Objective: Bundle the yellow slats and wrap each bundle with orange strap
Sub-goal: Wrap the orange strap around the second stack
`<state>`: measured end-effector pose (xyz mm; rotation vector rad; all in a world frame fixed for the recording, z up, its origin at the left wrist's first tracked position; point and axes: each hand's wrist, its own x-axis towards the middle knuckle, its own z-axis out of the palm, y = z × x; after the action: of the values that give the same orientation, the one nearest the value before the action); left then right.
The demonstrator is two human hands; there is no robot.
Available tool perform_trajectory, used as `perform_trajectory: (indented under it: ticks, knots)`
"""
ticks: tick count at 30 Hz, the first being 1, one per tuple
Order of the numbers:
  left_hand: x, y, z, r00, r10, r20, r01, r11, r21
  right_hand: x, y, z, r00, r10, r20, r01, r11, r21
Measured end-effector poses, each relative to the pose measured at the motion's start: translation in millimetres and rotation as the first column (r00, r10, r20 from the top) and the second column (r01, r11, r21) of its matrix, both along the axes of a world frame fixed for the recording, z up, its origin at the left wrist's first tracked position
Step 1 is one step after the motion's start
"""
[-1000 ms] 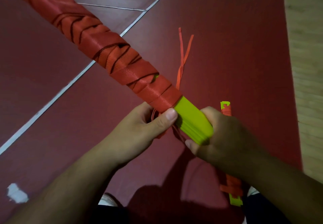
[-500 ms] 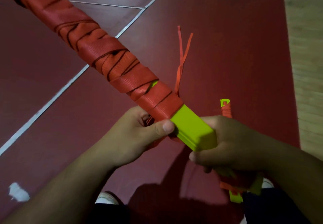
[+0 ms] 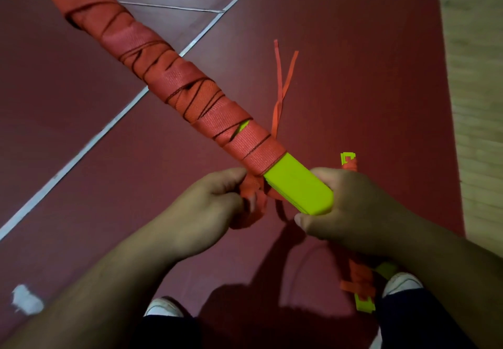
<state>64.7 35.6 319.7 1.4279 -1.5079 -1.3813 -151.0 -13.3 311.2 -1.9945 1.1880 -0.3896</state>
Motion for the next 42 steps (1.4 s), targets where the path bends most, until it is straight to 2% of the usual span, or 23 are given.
perform_trajectory:
  ticks: [3,6,9,11,13,15,17,19,21,23,25,28,31,33,35,36,38,39,40,42]
  knots:
    - [-14,3,5,0.979,0.120,-0.163,-0.109,0.991,0.074,5,6,-7,0.995,-0.102,-0.011,0.101,0.993,-0.063]
    - [-25,3,3,0.944,0.287,-0.166,-0.282,0.958,0.053,16,17,-14,0.981,-0.188,-0.039,0.178,0.967,-0.181]
    - [-24,-1,-1,0.922,0.359,-0.146,-0.367,0.930,-0.027,19,23,-11,0.992,-0.124,-0.003,0.121,0.971,-0.205]
    - [-19,-1,-2,0.925,0.363,-0.115,-0.374,0.923,-0.093,16,16,-4,0.996,-0.057,0.067,0.063,0.994,-0.086]
    - [-14,0,-2,0.923,0.341,-0.177,-0.361,0.928,-0.091,10,4,0,0.992,-0.015,0.125,-0.004,0.989,0.150]
    - [-15,2,-1,0.938,0.239,-0.252,-0.272,0.957,-0.105,4,-4,4,0.981,0.067,0.185,-0.141,0.894,0.425]
    - [-16,3,1,0.954,0.154,-0.257,-0.193,0.972,-0.135,2,-3,4,0.964,0.145,0.223,-0.248,0.799,0.548]
    - [-15,3,2,0.953,0.155,-0.259,-0.189,0.976,-0.111,5,2,0,0.974,0.133,0.181,-0.205,0.858,0.471]
    - [-11,1,1,0.959,0.194,-0.207,-0.217,0.972,-0.089,11,8,-3,0.988,0.051,0.147,-0.091,0.954,0.286]
    - [-8,-1,-1,0.974,0.213,-0.081,-0.222,0.967,-0.123,13,12,-5,0.993,0.001,0.122,-0.017,0.991,0.135]
    - [-9,-1,-2,0.982,0.191,-0.007,-0.190,0.969,-0.157,12,14,-8,0.996,-0.053,0.069,0.049,0.997,0.065]
    - [-18,1,3,0.980,0.178,-0.090,-0.188,0.975,-0.119,15,19,-9,0.993,-0.116,0.020,0.117,0.993,-0.020]
    - [-28,0,7,0.946,0.267,-0.183,-0.283,0.957,-0.066,20,26,-8,0.988,-0.153,0.011,0.153,0.984,-0.087]
    - [-28,0,7,0.925,0.297,-0.236,-0.319,0.946,-0.059,19,24,-3,0.997,-0.079,-0.003,0.079,0.995,-0.055]
    - [-23,0,5,0.931,0.257,-0.259,-0.290,0.952,-0.097,15,16,6,0.999,0.034,0.033,-0.038,0.993,0.110]
    - [-19,1,5,0.936,0.216,-0.279,-0.256,0.960,-0.114,11,12,9,0.993,0.077,0.088,-0.096,0.967,0.237]
    - [-13,2,4,0.945,0.115,-0.305,-0.166,0.975,-0.148,5,5,15,0.963,0.134,0.234,-0.235,0.846,0.480]
    - [-11,3,3,0.952,0.067,-0.299,-0.122,0.978,-0.170,4,4,17,0.946,0.157,0.283,-0.290,0.800,0.525]
    - [-10,4,3,0.954,0.039,-0.296,-0.097,0.978,-0.183,5,6,17,0.939,0.166,0.302,-0.306,0.803,0.511]
    - [-8,3,3,0.960,0.048,-0.277,-0.100,0.979,-0.176,9,10,14,0.949,0.123,0.291,-0.236,0.888,0.394]
